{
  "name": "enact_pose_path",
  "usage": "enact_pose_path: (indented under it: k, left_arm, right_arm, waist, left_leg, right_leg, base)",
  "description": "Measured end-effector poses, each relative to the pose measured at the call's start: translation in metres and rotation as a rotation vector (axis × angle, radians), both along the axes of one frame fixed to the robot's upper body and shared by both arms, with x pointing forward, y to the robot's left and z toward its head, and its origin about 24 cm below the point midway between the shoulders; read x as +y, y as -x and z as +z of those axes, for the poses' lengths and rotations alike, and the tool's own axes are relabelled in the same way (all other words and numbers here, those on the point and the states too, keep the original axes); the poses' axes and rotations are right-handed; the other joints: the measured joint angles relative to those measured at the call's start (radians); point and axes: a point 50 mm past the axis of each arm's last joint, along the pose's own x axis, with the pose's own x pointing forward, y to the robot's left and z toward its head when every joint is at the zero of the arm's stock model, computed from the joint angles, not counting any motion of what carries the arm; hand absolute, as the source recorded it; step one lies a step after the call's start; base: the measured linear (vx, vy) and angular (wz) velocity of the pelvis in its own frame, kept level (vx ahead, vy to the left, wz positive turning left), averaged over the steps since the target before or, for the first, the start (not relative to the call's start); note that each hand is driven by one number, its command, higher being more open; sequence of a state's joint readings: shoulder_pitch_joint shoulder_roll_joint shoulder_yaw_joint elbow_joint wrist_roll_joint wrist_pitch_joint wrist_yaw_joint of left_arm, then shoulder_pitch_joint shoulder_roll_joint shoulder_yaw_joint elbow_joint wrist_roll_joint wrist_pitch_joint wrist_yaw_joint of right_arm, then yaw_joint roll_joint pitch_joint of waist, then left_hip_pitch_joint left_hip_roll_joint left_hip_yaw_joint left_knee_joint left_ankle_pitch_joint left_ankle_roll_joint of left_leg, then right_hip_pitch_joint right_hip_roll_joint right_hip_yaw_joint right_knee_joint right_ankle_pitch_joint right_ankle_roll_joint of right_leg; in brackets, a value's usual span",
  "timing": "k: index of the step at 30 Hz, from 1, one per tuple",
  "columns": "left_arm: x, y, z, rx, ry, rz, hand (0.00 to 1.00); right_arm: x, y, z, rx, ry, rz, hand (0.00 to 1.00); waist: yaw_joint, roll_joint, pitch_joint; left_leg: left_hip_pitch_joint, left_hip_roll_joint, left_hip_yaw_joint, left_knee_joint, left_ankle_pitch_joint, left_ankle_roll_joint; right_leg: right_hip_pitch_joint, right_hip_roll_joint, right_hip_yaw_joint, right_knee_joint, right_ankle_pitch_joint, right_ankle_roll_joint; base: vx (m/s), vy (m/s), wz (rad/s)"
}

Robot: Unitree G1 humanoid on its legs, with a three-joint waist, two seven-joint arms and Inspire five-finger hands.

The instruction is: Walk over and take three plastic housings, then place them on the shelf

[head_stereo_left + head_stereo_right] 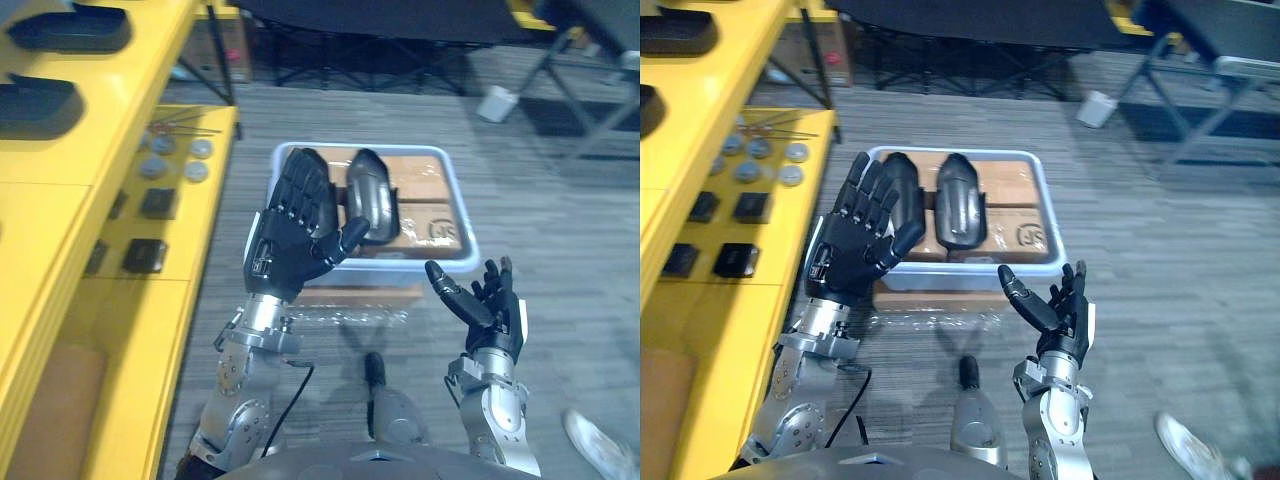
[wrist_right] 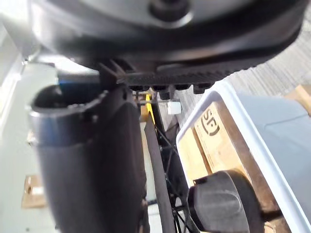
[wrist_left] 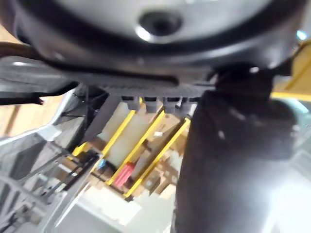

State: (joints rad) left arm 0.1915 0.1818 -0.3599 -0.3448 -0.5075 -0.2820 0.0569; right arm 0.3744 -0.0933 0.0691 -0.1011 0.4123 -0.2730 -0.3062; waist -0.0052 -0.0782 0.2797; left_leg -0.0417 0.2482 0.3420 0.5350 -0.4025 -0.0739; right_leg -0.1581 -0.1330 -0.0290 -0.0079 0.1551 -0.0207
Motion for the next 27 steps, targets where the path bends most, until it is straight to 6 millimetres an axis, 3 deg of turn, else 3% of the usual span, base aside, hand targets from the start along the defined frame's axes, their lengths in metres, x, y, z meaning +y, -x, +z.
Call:
enact_pose_path:
  k: [2, 3, 5, 8, 10, 14, 17, 19, 21, 25, 27]
  left_arm:
    - [0.004, -0.002, -0.007, 0.036, -0.011, 0.031, 1.0]
    - [0.007, -0.003, -0.011, 0.055, -0.018, 0.046, 1.0]
    - [0.012, -0.004, -0.014, 0.071, -0.022, 0.077, 1.0]
    - [0.021, -0.001, -0.021, 0.108, -0.015, 0.132, 1.0]
    - [0.026, 0.001, -0.023, 0.122, -0.01, 0.16, 1.0]
    - [0.028, 0.001, -0.022, 0.114, 0.0, 0.169, 1.0]
    - [0.027, -0.002, -0.02, 0.1, -0.028, 0.169, 1.0]
    - [0.028, -0.004, -0.022, 0.113, -0.068, 0.193, 1.0]
    - [0.031, -0.007, -0.028, 0.152, -0.108, 0.214, 1.0]
    - [0.047, -0.011, -0.048, 0.236, -0.258, 0.275, 1.0]
    - [0.052, -0.012, -0.073, 0.34, -0.355, 0.246, 1.0]
  right_arm:
    - [-0.001, 0.002, -0.002, 0.004, -0.02, 0.007, 1.0]
    - [-0.002, 0.004, -0.002, 0.009, -0.021, 0.002, 1.0]
    - [-0.003, 0.0, 0.001, -0.009, -0.006, 0.01, 1.0]
    - [-0.004, -0.003, 0.004, -0.016, 0.059, 0.059, 1.0]
    - [-0.006, -0.006, 0.007, -0.025, 0.101, 0.097, 1.0]
    - [-0.015, -0.022, 0.019, -0.081, 0.156, 0.104, 1.0]
    - [-0.03, -0.048, 0.027, -0.112, 0.179, 0.01, 1.0]
    - [-0.042, -0.059, 0.031, -0.115, 0.184, -0.072, 1.0]
    - [-0.054, -0.069, 0.034, -0.101, 0.213, -0.127, 1.0]
    - [-0.072, -0.097, 0.049, -0.125, 0.195, -0.222, 1.0]
    - [-0.093, -0.123, 0.07, -0.143, 0.219, -0.27, 1.0]
  waist:
    - [-0.004, 0.004, 0.003]
    - [0.002, -0.007, 0.002]
    - [0.002, -0.004, 0.012]
    - [0.02, 0.032, 0.036]
    - [0.029, 0.037, 0.039]
    - [0.031, 0.015, 0.055]
    - [0.031, -0.009, 0.103]
    - [0.046, -0.007, 0.131]
    - [0.065, 0.015, 0.153]
    - [0.095, 0.034, 0.167]
    - [0.121, 0.043, 0.171]
  left_leg:
    - [-0.028, 0.036, -0.001, 0.008, 0.007, 0.0]
    - [-0.04, 0.026, -0.012, 0.015, 0.021, -0.016]
    - [-0.06, 0.018, -0.041, 0.025, 0.033, -0.021]
    - [-0.044, -0.005, -0.14, 0.005, 0.054, -0.023]
    - [-0.033, -0.015, -0.168, -0.024, 0.069, -0.021]
    - [-0.024, -0.027, -0.191, -0.071, 0.085, -0.017]
    - [-0.062, -0.046, -0.2, -0.064, 0.088, -0.018]
    - [-0.1, -0.058, -0.213, -0.046, 0.093, -0.023]
    - [-0.129, -0.067, -0.241, -0.027, 0.094, -0.023]
    - [-0.169, -0.073, -0.295, -0.012, 0.095, -0.023]
    - [-0.199, -0.08, -0.32, 0.005, 0.096, -0.022]
  right_leg:
    - [-0.025, 0.026, -0.079, 0.157, -0.028, 0.016]
    - [0.018, 0.033, -0.129, 0.139, -0.073, 0.068]
    - [0.039, 0.029, -0.145, 0.087, -0.048, 0.111]
    - [0.06, 0.03, -0.161, 0.091, -0.051, 0.11]
    - [0.066, 0.033, -0.16, 0.083, -0.053, 0.108]
    - [0.073, 0.037, -0.16, 0.043, -0.044, 0.096]
    - [0.061, 0.028, -0.162, -0.002, -0.01, 0.097]
    - [0.053, 0.017, -0.174, -0.035, 0.025, 0.095]
    - [0.056, 0.012, -0.196, -0.048, 0.046, 0.108]
    - [0.055, 0.011, -0.242, -0.046, 0.049, 0.107]
    - [0.044, 0.009, -0.261, -0.042, 0.049, 0.107]
  base:
    - [-0.05, 0.019, -0.43]
    - [0.05, 0.019, -0.02]
    - [0.04, -0.005, 0.23]
    - [0.03, -0.031, 0.2]
    - [0.04, -0.099, 0.01]
    - [-0.03, -0.053, -0.03]
    - [-0.11, 0.018, 0.0]
    - [-0.06, 0.039, 0.13]
    - [-0.02, 0.052, 0.3]
    - [0.01, 0.022, 0.38]
    - [-0.01, 0.021, 0.25]
